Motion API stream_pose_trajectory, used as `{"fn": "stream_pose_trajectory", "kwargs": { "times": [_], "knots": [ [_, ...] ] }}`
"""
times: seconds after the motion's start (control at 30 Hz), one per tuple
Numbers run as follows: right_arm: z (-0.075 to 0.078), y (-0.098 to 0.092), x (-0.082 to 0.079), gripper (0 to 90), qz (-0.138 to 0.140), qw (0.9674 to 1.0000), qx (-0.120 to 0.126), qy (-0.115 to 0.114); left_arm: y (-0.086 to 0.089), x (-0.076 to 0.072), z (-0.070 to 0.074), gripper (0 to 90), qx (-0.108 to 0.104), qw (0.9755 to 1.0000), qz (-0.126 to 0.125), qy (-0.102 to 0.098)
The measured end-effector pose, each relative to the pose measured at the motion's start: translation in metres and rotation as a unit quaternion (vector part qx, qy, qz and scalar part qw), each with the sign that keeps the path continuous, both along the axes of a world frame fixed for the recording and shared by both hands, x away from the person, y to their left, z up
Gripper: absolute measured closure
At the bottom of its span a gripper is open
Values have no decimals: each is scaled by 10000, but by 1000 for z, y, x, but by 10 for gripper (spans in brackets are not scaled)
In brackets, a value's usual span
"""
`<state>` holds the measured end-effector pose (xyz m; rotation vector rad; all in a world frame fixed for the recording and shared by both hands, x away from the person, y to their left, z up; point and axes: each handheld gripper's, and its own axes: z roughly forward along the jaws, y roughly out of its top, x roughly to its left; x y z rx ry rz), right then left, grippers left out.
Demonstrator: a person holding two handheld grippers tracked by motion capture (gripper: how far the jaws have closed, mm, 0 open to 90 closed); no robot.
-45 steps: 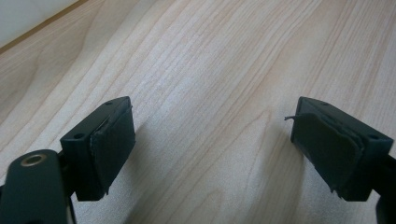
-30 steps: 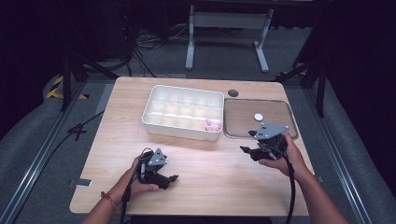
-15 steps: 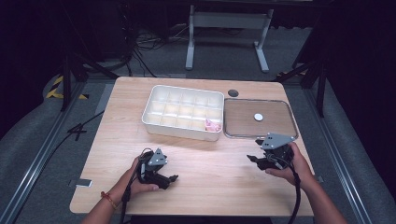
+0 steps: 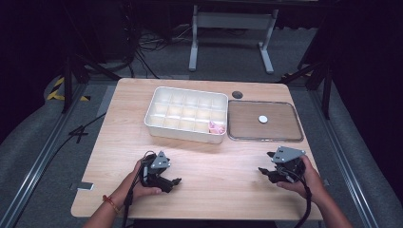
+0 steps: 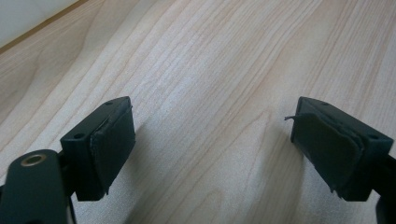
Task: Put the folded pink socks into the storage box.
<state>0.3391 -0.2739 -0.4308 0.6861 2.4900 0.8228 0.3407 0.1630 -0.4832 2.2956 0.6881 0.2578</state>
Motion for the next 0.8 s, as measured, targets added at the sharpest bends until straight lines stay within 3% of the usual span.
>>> {"fn": "stream_pose_trajectory", "kwargs": {
  "times": [0.4,0.8],
  "knots": [
    [-20,-26,-18,354,-155,9998,16,134,0,0,0,139,-2,10000,1,-1],
    [-42,-57,-31,340,-460,9972,471,349,0,0,0,139,5,10000,10,0]
  ]
}}
